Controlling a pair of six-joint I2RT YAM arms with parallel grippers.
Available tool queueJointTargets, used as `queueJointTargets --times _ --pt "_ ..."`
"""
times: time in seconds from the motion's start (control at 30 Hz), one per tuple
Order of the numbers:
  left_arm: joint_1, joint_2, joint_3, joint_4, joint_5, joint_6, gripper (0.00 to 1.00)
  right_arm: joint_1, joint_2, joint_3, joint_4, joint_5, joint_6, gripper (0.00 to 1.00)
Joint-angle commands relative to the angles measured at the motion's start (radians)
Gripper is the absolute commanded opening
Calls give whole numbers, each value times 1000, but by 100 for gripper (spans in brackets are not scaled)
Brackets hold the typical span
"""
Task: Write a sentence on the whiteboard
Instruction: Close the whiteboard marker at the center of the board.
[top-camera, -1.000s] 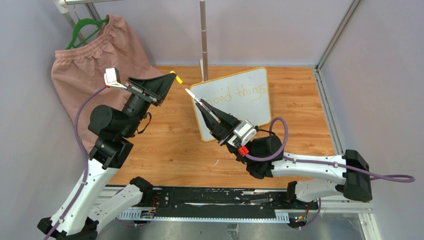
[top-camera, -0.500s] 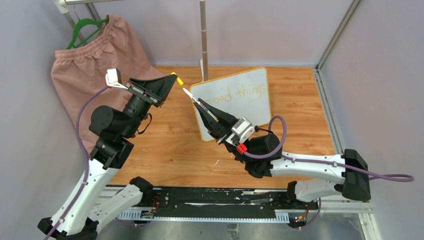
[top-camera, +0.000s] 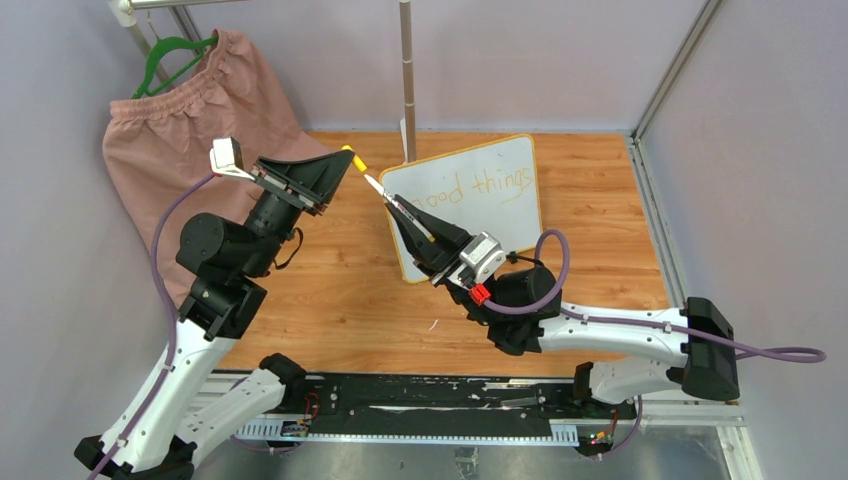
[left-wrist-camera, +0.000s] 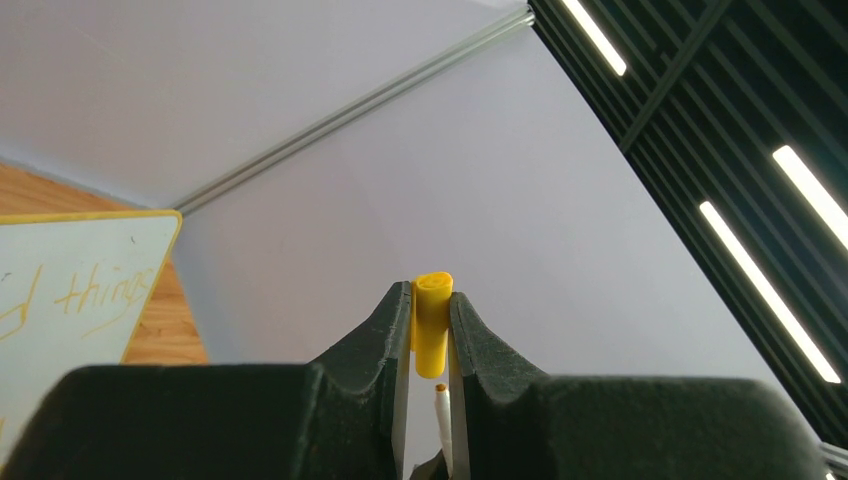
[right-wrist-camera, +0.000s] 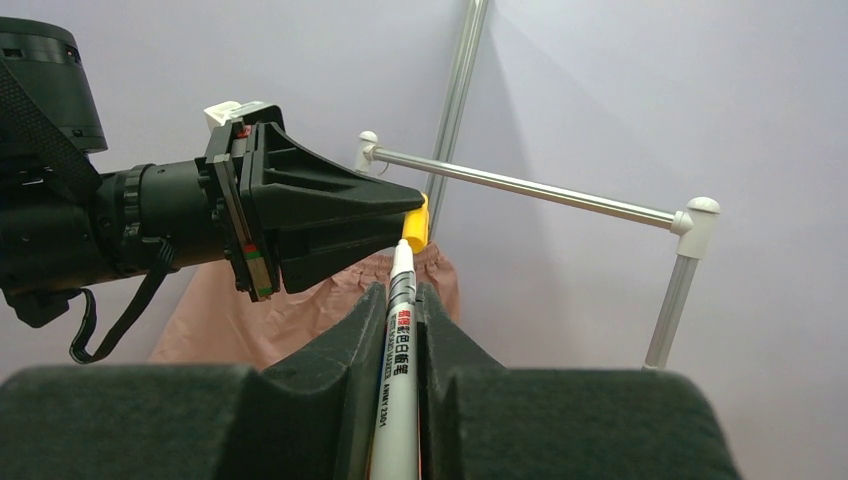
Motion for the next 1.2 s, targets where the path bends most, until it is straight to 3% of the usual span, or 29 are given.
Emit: queueJointTargets --times 0.0,1.17 --pt "-13 -12 -2 32 19 6 0 13 7 39 37 14 11 0" --pt "-21 -17 -8 32 -12 25 0 12 -16 5 67 36 0 0"
